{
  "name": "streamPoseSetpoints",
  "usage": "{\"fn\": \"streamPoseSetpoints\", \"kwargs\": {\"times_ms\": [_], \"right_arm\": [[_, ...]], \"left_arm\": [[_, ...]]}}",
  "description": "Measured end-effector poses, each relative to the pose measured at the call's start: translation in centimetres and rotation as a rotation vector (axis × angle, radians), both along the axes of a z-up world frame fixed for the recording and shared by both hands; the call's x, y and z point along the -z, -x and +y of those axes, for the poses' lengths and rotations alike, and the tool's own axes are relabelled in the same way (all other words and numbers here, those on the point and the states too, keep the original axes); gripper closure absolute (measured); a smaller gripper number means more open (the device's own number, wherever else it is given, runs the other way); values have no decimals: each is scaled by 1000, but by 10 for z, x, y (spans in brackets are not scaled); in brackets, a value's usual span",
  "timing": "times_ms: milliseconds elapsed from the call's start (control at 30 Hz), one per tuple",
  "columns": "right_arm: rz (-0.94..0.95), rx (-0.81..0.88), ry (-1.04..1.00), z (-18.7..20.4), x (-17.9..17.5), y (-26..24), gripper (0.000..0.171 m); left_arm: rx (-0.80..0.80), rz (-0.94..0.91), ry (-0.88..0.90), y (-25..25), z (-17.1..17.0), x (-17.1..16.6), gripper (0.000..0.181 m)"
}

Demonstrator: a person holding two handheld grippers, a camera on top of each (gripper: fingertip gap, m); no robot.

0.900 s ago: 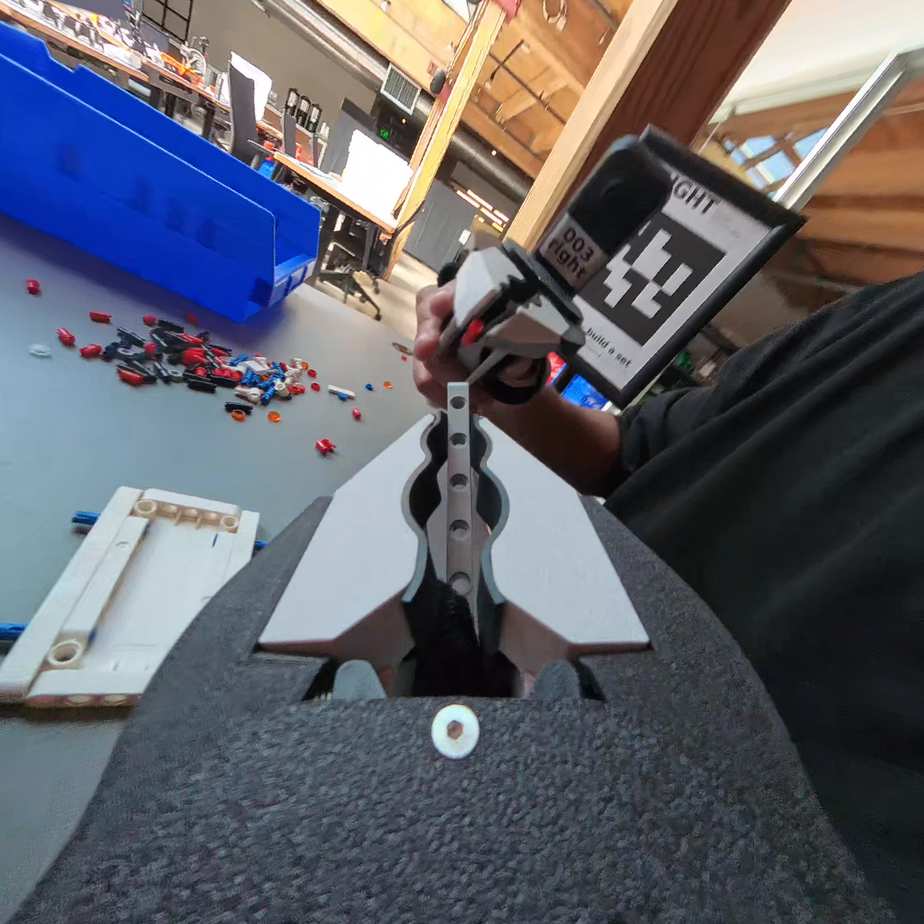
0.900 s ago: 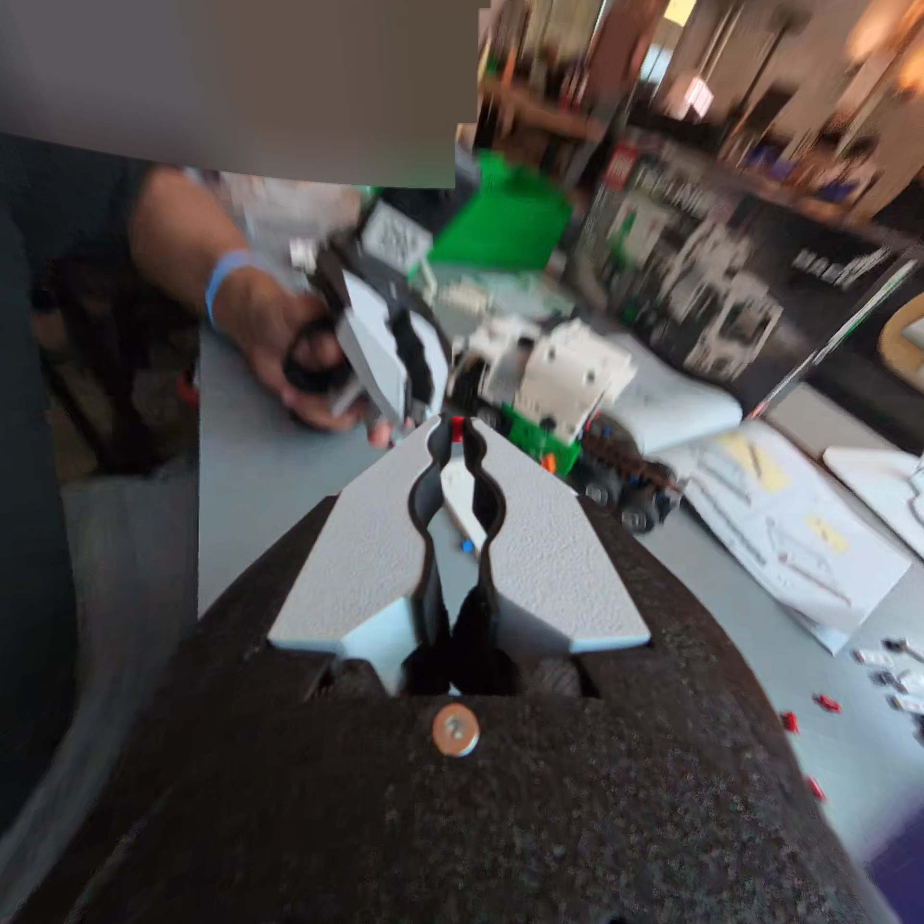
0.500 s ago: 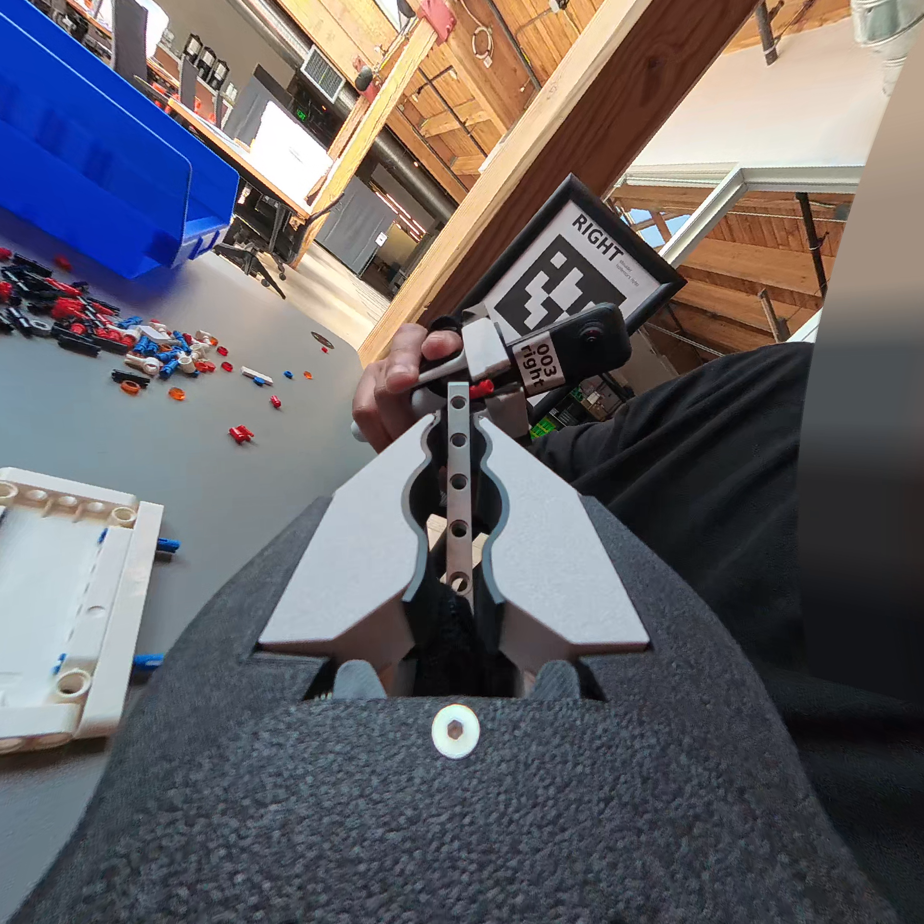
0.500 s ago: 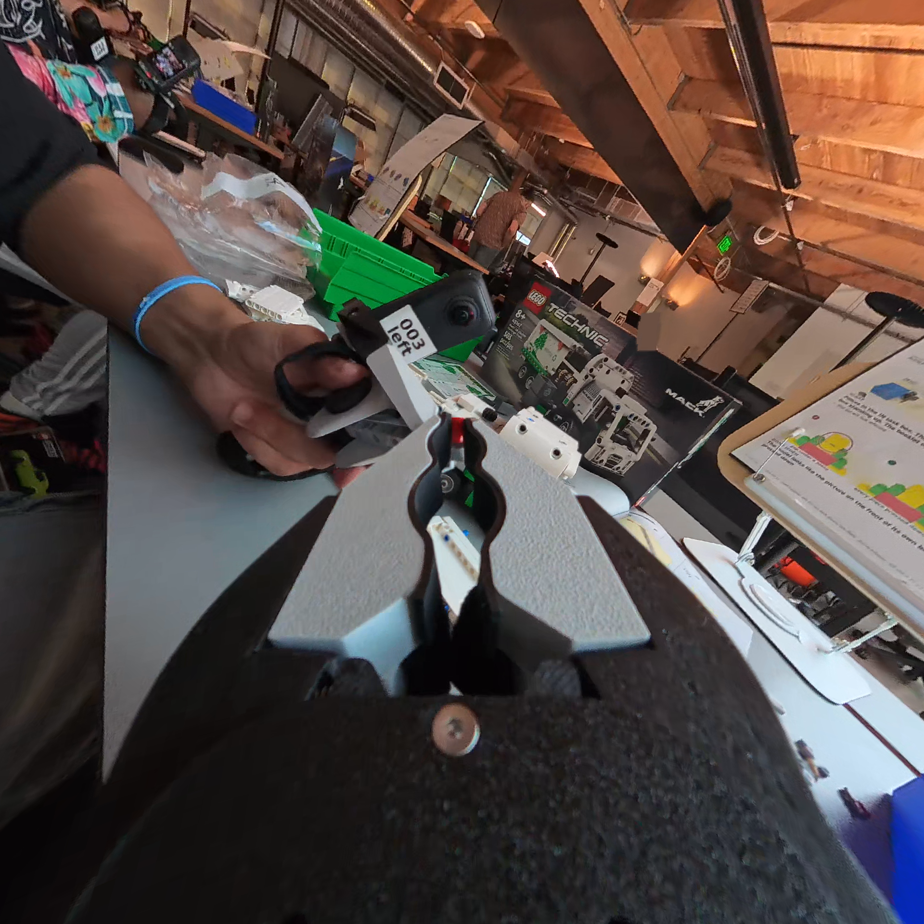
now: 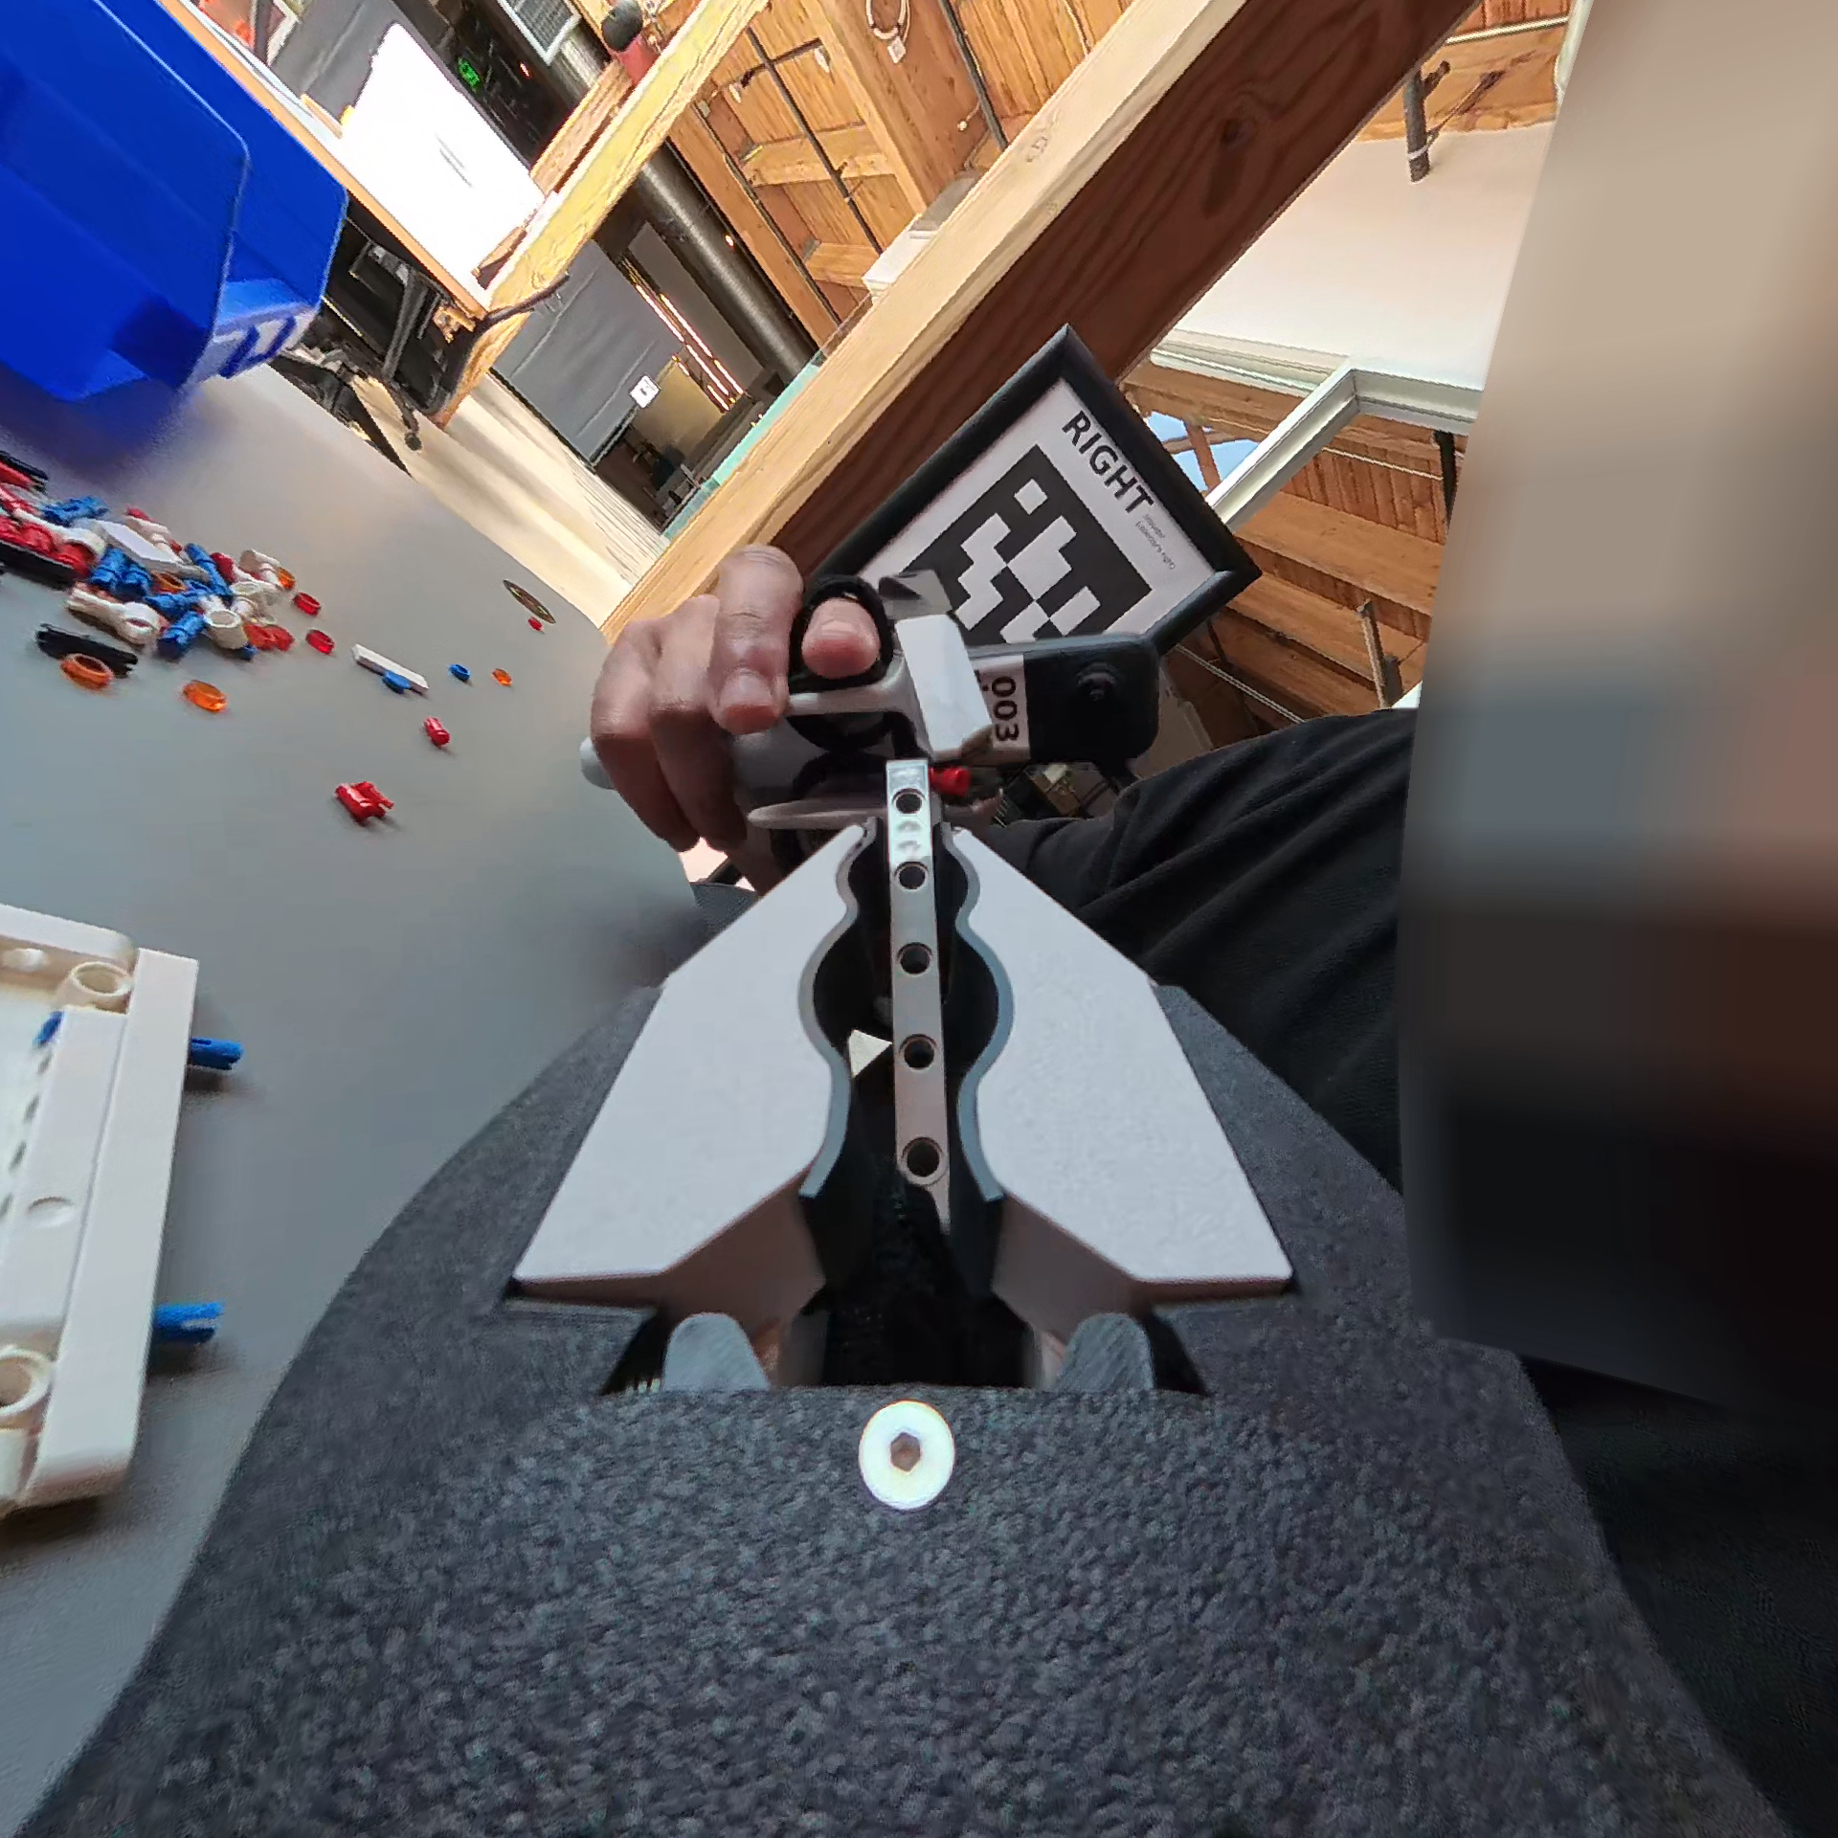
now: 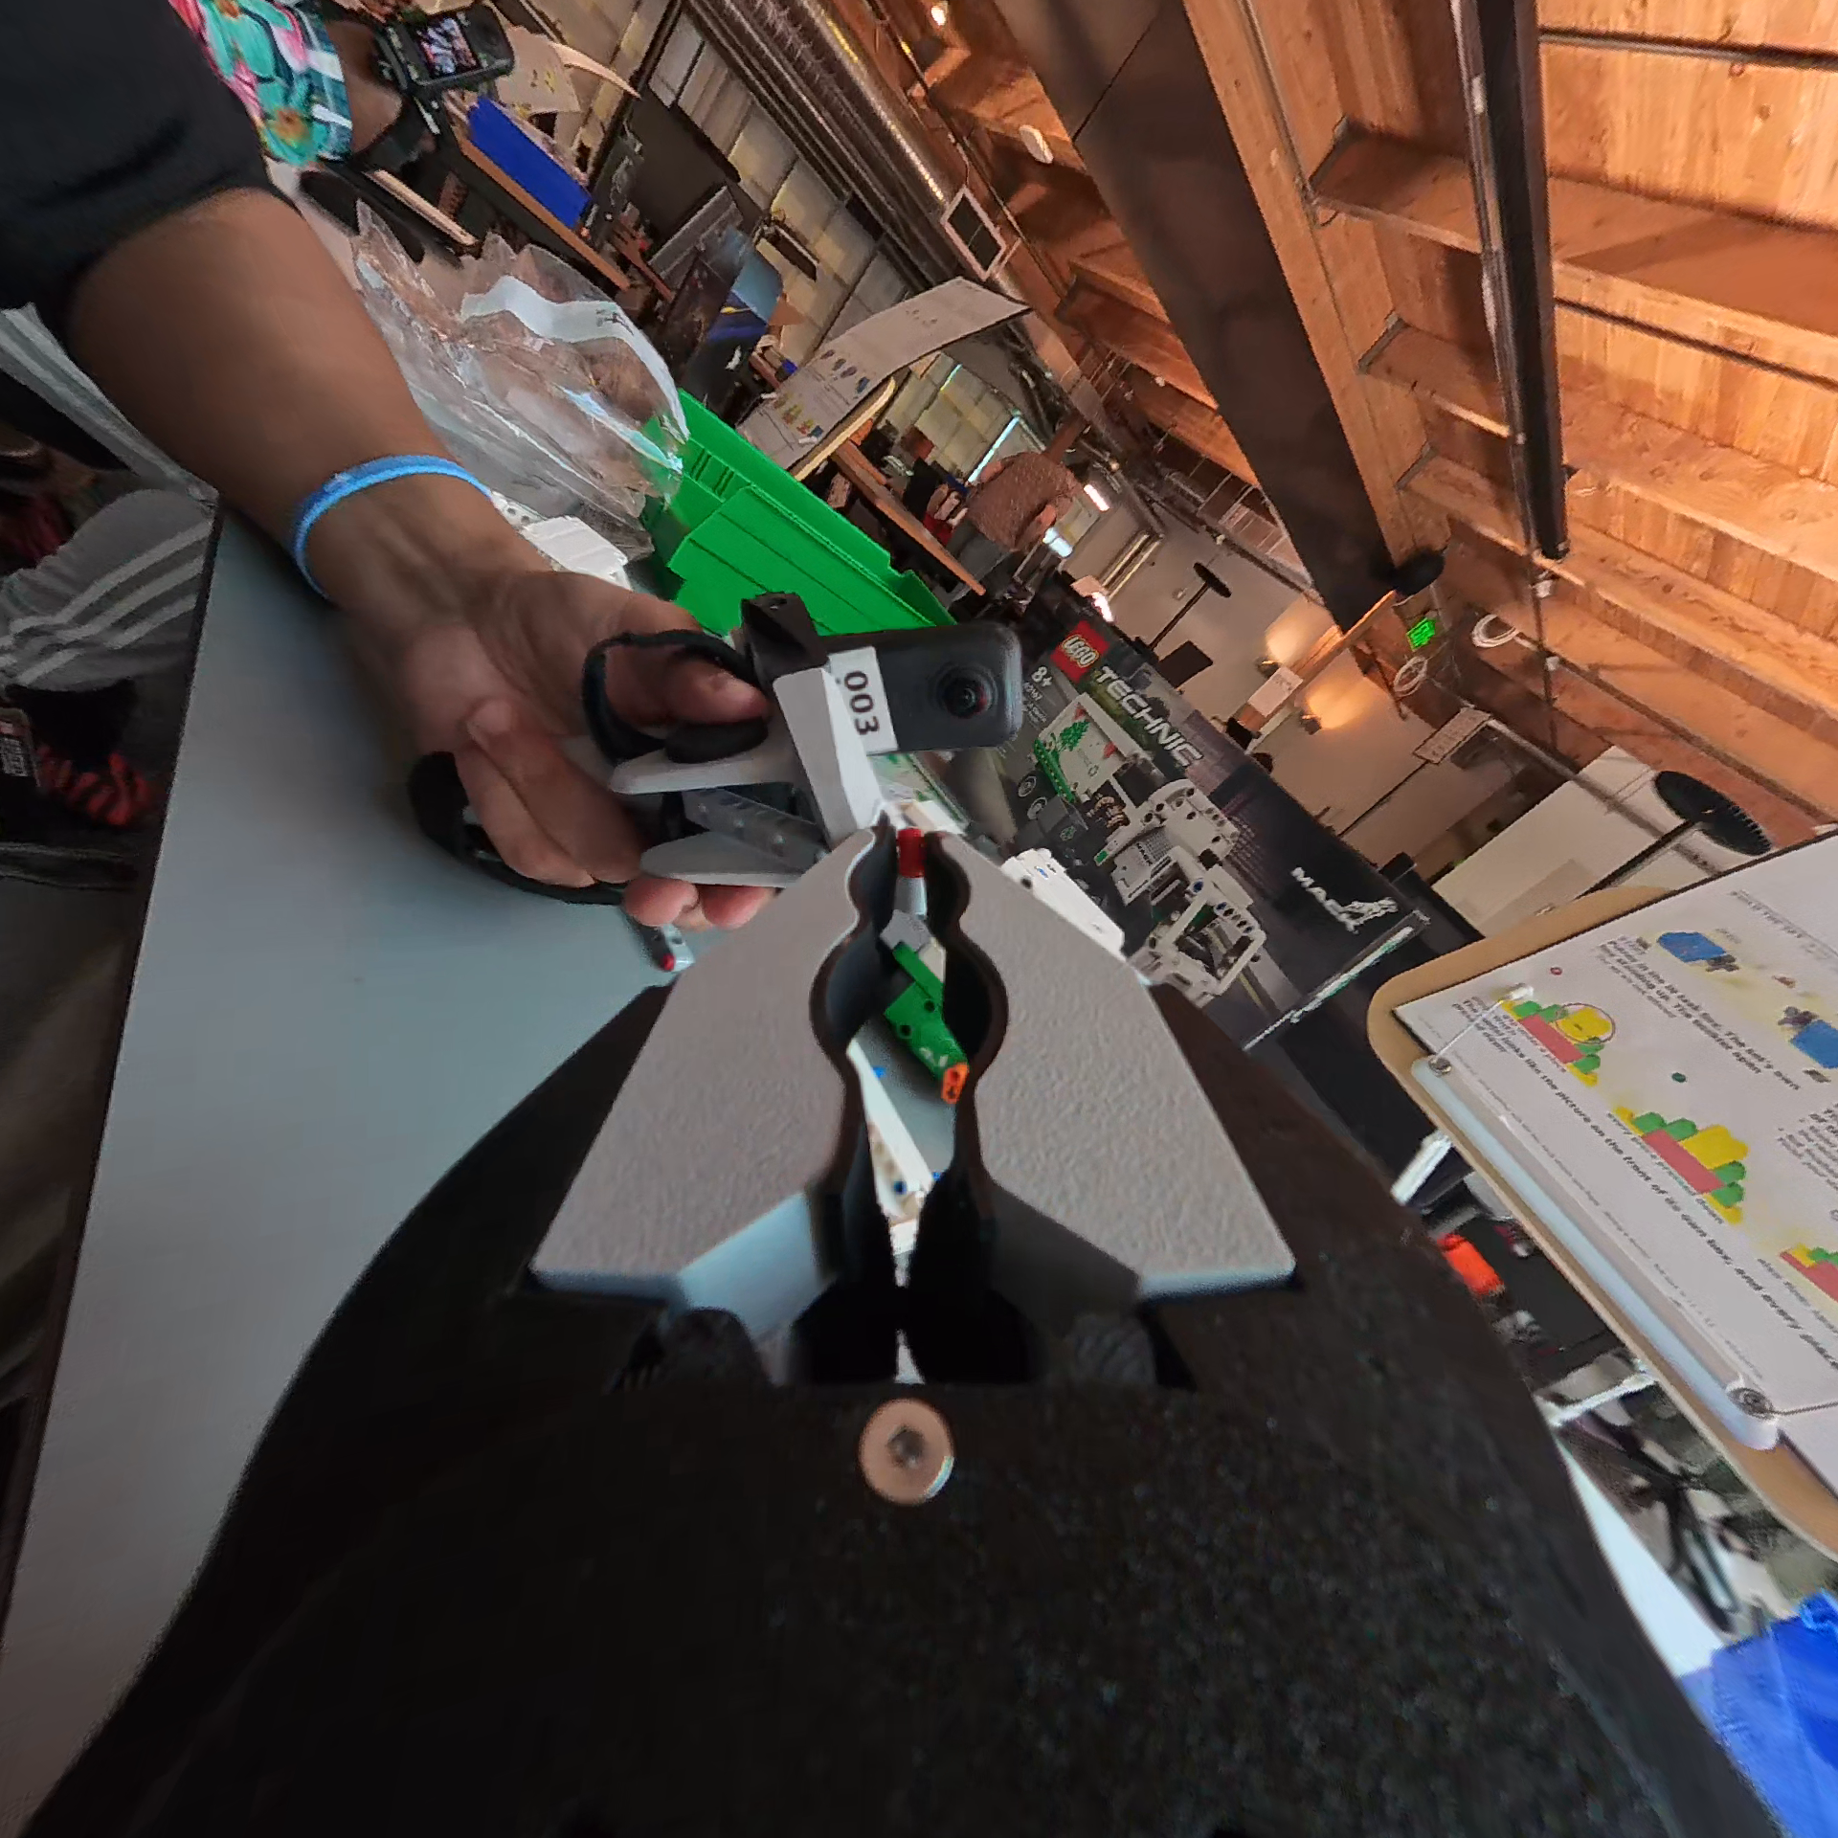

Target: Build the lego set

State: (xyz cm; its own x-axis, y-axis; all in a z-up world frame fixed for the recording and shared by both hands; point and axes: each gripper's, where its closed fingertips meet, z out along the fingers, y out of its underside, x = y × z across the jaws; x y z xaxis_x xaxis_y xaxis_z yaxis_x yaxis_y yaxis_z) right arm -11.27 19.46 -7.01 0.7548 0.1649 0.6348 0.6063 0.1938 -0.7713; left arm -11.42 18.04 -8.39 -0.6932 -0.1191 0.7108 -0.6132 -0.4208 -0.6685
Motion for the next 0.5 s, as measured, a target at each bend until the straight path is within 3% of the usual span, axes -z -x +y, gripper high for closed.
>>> {"fn": "streamPoseSetpoints", "kwargs": {"times_ms": [300, 500], "right_arm": [[89, -299, 224, -17, -6, 29, 168], [117, -375, 253, -22, -7, 36, 168]], "left_arm": [[209, -72, 22, 28, -15, -7, 176], [246, -93, 13, 34, -19, -7, 175]]}}
